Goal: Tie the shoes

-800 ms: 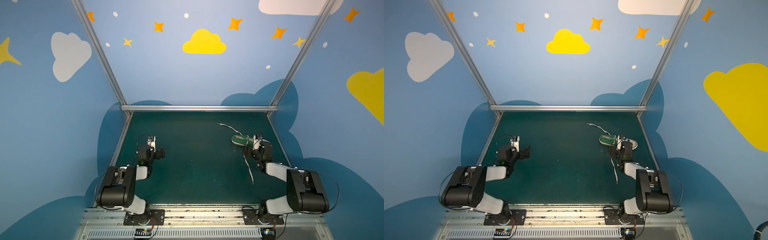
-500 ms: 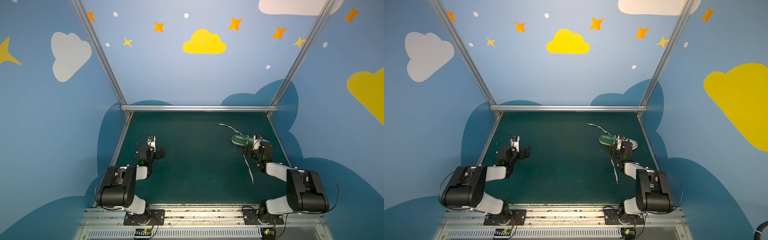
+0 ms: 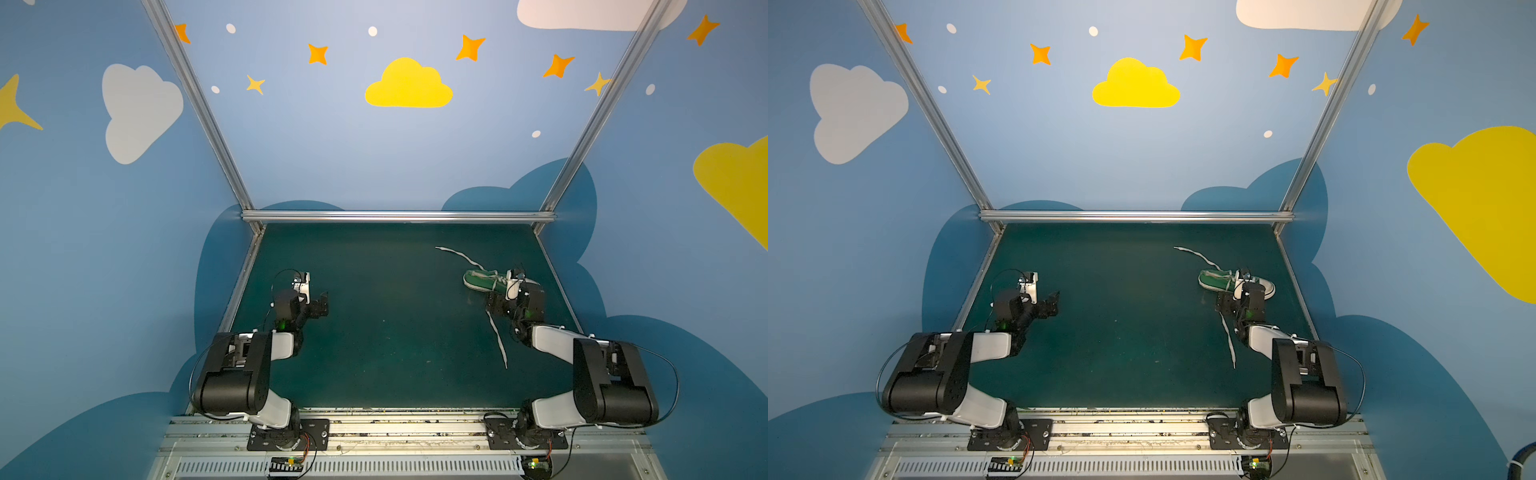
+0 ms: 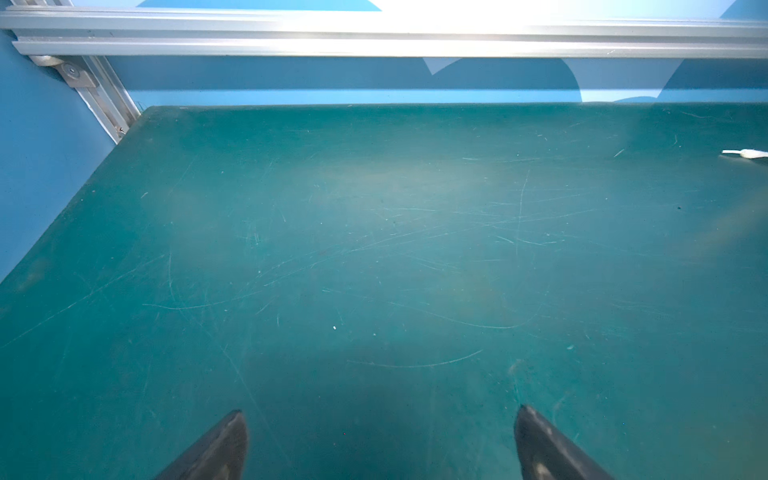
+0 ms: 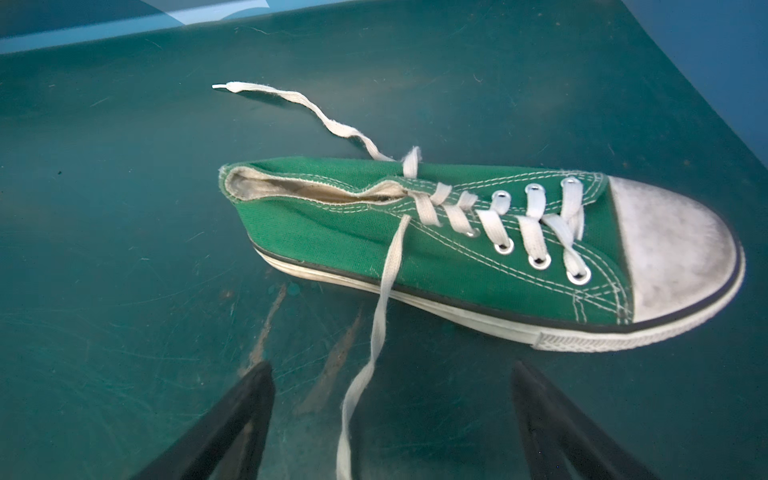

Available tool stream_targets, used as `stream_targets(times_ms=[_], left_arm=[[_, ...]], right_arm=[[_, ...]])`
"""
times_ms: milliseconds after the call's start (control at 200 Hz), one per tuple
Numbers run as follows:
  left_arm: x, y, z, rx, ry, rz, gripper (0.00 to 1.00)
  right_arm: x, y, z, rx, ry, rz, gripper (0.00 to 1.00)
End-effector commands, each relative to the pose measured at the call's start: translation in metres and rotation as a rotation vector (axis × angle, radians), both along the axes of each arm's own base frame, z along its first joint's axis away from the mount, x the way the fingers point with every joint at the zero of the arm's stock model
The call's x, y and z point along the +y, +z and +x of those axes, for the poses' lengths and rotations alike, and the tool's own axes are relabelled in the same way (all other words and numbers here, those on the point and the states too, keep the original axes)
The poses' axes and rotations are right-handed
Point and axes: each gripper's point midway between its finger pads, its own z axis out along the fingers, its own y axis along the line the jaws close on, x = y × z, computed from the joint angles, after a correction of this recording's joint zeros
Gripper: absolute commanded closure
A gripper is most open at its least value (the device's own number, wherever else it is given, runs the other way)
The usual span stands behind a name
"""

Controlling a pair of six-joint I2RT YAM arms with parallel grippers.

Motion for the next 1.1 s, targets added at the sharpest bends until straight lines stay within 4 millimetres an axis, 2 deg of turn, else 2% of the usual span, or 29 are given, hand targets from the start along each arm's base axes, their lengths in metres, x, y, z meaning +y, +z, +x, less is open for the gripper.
stream_targets(times_ms=[0,85,145,180,250,270,340,421,491,581,831,976,1096], left_arm=[[0.001,0.009,0.006,-0.018,0.013,-0.019,0.01],[0.013,0.024,0.007,-0.043,0.088,-0.016,0.01],[0.016,0.034,0.006,-0.010,0.103,-0.011,0.01],[0.014,0.044,0.006,0.006,0.095,-0.012,0.01],[0.009,0.061,0.005,0.037,0.077,-0.037,0.01],[0.007,0.065,0.005,0.044,0.075,-0.050,0.01],[-0.004,0.079,0.005,0.055,0.041,-0.090,0.01],[-0.017,0.086,0.006,0.089,0.025,-0.140,0.01],[-0.032,0.087,0.007,0.122,0.014,-0.182,0.01],[-0.066,0.085,0.008,0.141,-0.051,-0.235,0.01],[-0.147,0.061,0.011,0.198,-0.190,-0.273,0.01],[-0.182,0.052,0.014,0.220,-0.273,-0.266,0.01],[-0.196,0.048,0.017,0.243,-0.311,-0.271,0.01]], right_arm=[[0.001,0.010,0.008,-0.032,0.002,0.002,0.11],[0.002,0.011,0.008,-0.039,0.010,0.001,0.11],[0.003,0.020,0.010,-0.041,0.028,-0.014,0.11],[0.003,0.028,0.009,-0.023,0.019,-0.018,0.11],[-0.012,0.040,0.004,0.046,-0.096,0.007,0.11],[-0.017,0.052,0.008,0.042,-0.137,0.015,0.11],[-0.033,0.062,-0.005,0.120,-0.274,0.039,0.11],[-0.041,0.071,-0.017,0.187,-0.361,0.062,0.11],[-0.050,0.072,-0.023,0.202,-0.402,0.037,0.11],[-0.069,0.070,-0.029,0.219,-0.519,0.083,0.09],[-0.103,0.051,-0.016,0.338,-0.599,0.259,0.09],[-0.127,0.038,-0.003,0.394,-0.639,0.286,0.09],[-0.143,0.027,0.008,0.470,-0.656,0.321,0.09]])
